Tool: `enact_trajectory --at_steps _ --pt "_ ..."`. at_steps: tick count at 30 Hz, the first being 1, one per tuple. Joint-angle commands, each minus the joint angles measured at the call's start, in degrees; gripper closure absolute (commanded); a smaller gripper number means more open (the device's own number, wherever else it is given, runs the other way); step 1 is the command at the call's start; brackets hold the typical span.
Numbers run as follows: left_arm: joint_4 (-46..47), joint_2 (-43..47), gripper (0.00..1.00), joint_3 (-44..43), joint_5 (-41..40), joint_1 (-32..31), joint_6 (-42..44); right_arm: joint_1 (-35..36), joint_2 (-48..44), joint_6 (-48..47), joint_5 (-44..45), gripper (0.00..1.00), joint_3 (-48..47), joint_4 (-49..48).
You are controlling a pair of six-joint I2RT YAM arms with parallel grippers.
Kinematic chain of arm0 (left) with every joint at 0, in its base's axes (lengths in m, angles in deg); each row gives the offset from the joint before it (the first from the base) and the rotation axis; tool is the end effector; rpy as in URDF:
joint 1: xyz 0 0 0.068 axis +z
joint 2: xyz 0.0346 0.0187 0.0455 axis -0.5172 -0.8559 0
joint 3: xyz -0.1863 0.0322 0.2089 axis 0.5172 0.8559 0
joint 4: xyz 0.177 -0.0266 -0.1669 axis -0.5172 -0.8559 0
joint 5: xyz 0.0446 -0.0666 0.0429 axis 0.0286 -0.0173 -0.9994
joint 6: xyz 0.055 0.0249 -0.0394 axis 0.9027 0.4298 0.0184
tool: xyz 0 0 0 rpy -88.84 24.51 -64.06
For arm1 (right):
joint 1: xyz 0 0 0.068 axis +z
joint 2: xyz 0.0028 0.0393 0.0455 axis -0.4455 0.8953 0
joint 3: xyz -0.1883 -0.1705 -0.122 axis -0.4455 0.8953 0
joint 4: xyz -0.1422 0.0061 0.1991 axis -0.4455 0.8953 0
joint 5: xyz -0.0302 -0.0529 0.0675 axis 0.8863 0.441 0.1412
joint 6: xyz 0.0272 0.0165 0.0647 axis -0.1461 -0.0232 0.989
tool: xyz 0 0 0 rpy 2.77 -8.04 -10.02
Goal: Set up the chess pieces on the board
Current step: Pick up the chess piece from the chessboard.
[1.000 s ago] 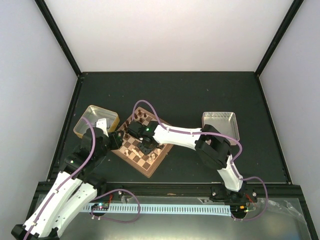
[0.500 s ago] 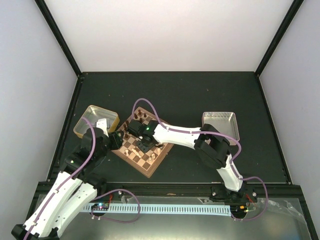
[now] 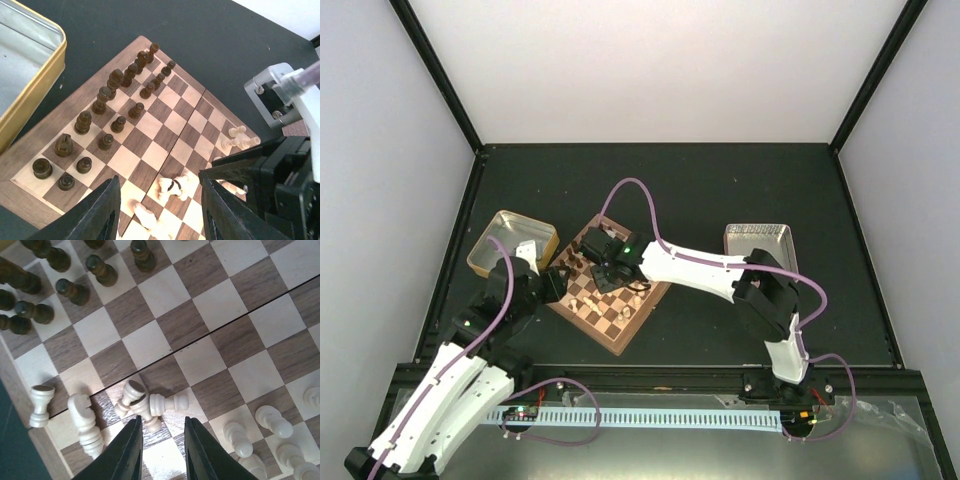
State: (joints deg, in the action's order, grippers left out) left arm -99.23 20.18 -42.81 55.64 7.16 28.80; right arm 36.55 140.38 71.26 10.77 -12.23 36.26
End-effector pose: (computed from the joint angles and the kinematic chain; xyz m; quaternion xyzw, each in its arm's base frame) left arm 0.1069 -0.0466 0.2448 -0.0894 0.8797 -0.2238 0.4099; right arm 0.1971 0.3683 0.2167 -0.2206 0.9510 0.1088 0.1872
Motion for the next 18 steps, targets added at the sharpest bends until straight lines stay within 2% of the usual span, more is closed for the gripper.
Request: enact_trajectory --at_steps 1,5,13,18 --pt "1.02 0.41 0.54 1.18 2.82 0.52 -1.49 -0.64 1.93 6.15 -0.61 0.74 -0.17 0.41" --pt "3.15 0.34 0.55 3.2 5.03 0.52 -2.58 -0.69 2.93 6.79 -2.43 0.69 -0.05 0.08" --pt "10.91 -4.06 0.56 7.75 14.62 0.53 -3.05 -0.78 5.56 6.97 -3.55 0.7 -0.13 -0.15" --pt "14.16 -8.92 0.58 9.0 16.73 0.52 -3.76 -1.15 6.4 6.64 -1.89 0.72 -0.41 0.54"
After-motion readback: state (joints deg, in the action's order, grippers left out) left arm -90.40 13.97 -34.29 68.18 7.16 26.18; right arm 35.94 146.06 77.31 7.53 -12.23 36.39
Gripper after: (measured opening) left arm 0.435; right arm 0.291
